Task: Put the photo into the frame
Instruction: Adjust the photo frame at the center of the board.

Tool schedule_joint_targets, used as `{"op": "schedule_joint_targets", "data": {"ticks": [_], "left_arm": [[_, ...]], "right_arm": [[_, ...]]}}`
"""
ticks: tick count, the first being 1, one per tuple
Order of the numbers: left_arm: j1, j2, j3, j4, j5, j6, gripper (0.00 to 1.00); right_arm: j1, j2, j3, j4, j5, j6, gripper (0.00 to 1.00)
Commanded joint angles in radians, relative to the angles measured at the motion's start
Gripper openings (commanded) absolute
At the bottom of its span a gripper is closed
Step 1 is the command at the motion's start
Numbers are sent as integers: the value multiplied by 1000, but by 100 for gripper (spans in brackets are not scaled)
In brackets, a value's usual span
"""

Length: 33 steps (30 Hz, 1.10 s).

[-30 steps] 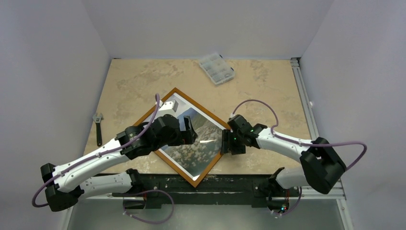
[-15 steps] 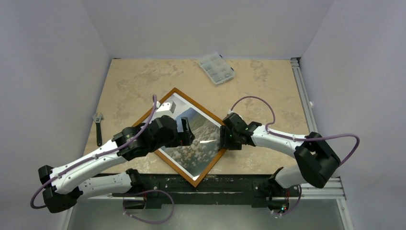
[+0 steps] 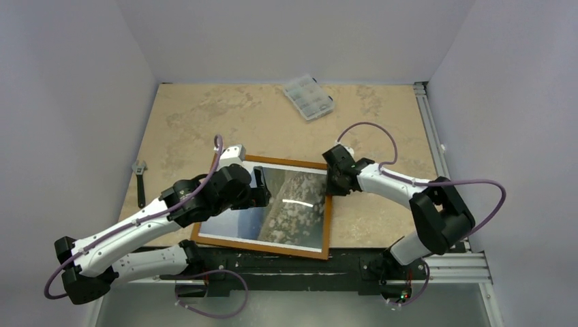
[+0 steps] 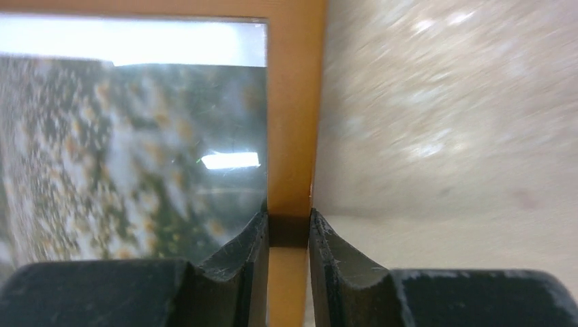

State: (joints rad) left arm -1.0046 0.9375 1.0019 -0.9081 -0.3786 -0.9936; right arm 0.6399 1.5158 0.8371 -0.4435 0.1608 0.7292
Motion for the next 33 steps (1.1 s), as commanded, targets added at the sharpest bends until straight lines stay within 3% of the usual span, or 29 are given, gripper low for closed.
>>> {"op": "schedule_joint_targets", "data": {"ticks": [1,2,8,12,25,33], "left_arm": [[19,24,-14,9,-3,8,100],[24,30,-18,11,2,10,100],[75,59,-68,15,29,6,100],[127,44,-130,2,37,0,100],[487,-64,-439,23,197,35,100],[543,2,-505,180,339,64,100]], "right_arm": [[-154,19,59,-84,96,-178,10],[-177,22,81,-93,94,-197,12],[-225,13,167,-130,92,-255,68],[-224,-36,152,-145,36,-247,83],[-225,-305,-197,-71,-304,-144,84],[-226,-323,-276,-1,-390,-89,82]]}}
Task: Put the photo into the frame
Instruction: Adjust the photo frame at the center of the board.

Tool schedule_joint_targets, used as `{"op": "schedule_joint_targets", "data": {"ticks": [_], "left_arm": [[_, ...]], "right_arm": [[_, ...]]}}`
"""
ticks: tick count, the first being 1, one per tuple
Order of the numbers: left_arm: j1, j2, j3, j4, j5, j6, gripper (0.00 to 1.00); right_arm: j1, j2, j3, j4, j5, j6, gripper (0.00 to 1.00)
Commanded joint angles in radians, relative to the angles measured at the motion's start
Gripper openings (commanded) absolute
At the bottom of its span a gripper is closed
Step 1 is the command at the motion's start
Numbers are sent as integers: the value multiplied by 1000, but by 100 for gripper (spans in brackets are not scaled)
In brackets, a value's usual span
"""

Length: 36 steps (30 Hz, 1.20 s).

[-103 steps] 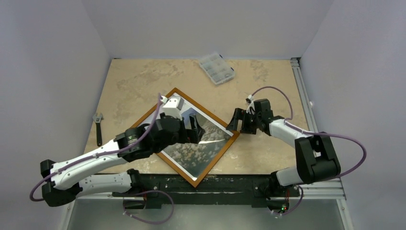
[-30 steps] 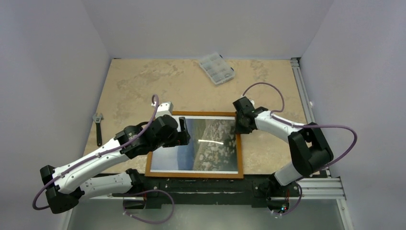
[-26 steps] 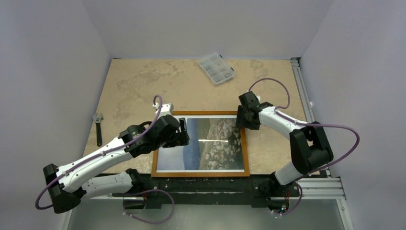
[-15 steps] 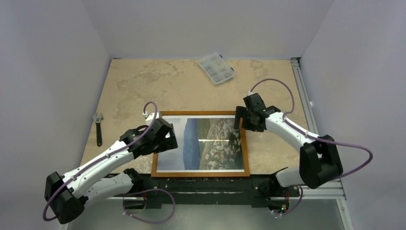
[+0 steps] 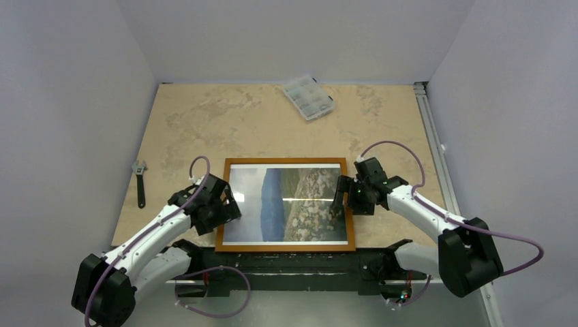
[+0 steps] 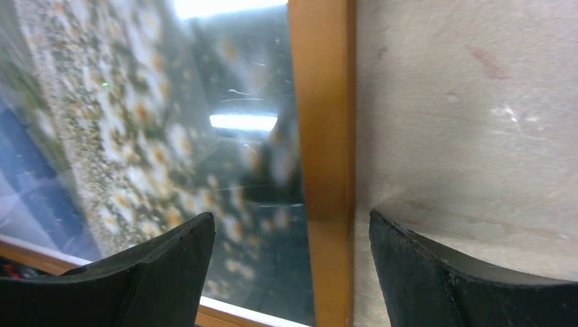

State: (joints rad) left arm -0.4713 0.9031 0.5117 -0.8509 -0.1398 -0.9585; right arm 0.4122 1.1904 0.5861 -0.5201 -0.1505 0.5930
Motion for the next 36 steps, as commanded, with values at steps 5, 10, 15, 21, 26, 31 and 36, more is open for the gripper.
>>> {"op": "schedule_joint_targets", "data": {"ticks": [5,10,15,21,26,31,36], "left_arm": [[10,103,-37,250,210,24,97],[10,136,-50,352,297,4,92],[-4,156,-65,429,343,-28,88],[-77,211,-10,462,331,-62,86],[-178,309,79,476,299,-98,86],[-234,405,133,481,290,-125,87],[-257,432,146,483,279,-148,88]], "right_arm": [[3,54,4,122,-120,67,81],[3,146,154,118,-123,47,80],[2,300,368,73,-91,6,81],[0,438,558,37,-89,-21,81],[-2,498,651,-5,-68,-61,81],[-7,505,666,-44,36,-94,84],[-16,514,658,-47,125,-128,87]]}}
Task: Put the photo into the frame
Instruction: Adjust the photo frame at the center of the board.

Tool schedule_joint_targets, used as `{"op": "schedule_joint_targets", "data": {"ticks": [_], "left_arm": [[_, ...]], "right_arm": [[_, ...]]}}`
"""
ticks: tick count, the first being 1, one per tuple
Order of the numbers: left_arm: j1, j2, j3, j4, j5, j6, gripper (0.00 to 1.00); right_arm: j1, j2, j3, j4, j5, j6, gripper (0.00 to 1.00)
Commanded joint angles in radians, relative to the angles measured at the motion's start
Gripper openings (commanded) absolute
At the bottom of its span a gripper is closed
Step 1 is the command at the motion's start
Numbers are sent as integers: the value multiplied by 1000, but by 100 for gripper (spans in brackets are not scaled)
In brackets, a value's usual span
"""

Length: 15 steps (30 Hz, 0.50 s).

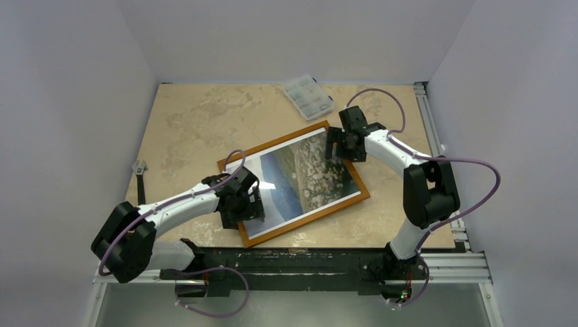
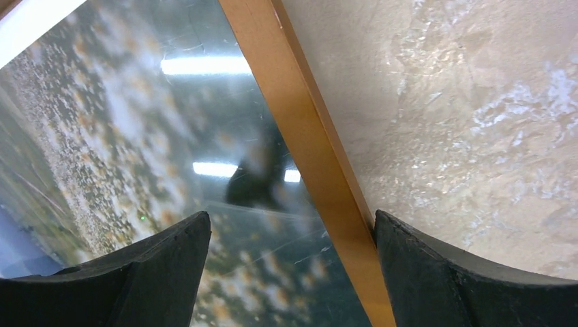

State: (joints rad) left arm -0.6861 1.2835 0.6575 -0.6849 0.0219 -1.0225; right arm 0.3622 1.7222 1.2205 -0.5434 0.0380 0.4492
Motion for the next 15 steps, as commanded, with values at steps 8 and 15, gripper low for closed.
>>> {"op": "schedule_joint_targets", "data": {"ticks": [8,15], "left_arm": [[-87,91,10,327,106,-120,89],[-127,133,27,349,99,-152,89]], "right_arm": [[23,-21,75,-46,87,-39,89],[19,-161,30,-105,105,-24,90]]}}
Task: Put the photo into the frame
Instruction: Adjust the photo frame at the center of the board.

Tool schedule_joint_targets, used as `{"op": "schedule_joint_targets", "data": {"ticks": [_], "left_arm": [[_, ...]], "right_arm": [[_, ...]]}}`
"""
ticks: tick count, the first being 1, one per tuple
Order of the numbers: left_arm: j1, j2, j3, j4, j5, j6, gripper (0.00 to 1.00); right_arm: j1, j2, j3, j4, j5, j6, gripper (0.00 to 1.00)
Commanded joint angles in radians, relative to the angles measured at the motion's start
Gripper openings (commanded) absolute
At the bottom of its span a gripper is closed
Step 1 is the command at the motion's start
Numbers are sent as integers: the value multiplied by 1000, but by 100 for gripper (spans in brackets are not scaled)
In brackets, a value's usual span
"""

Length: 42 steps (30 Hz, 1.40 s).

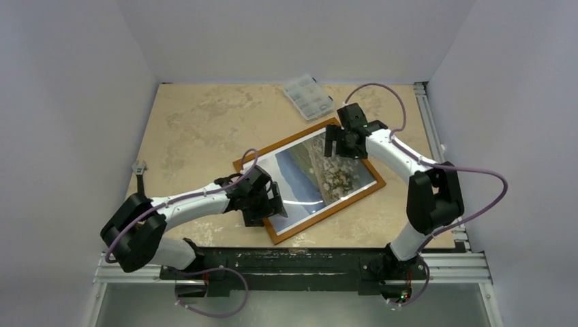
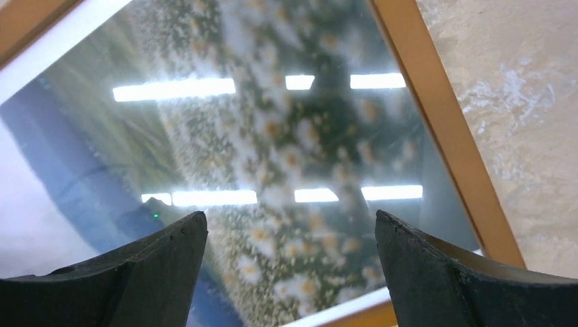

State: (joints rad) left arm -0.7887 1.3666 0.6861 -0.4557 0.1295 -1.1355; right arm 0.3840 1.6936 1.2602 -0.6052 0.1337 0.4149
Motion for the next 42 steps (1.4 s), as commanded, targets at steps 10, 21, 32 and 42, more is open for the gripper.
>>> {"op": "schedule_joint_targets", "data": {"ticks": [10,21,32,42], "left_arm": [[-191,154,146,73,-109,-113,90],[-175,-157,83,-285,-447,-252,100],[-172,-714,65,-668,-732,-312,100],[-172,-793,127,-775,-763,-304,100]], "right_arm": [[-3,-547,-442,-55,-131,182,88],[-2,-631,-614,-8,-163,239,84],[1,-424,-617,148,-167,283,76],[26,-286,-602,169,-75,251,52]]}}
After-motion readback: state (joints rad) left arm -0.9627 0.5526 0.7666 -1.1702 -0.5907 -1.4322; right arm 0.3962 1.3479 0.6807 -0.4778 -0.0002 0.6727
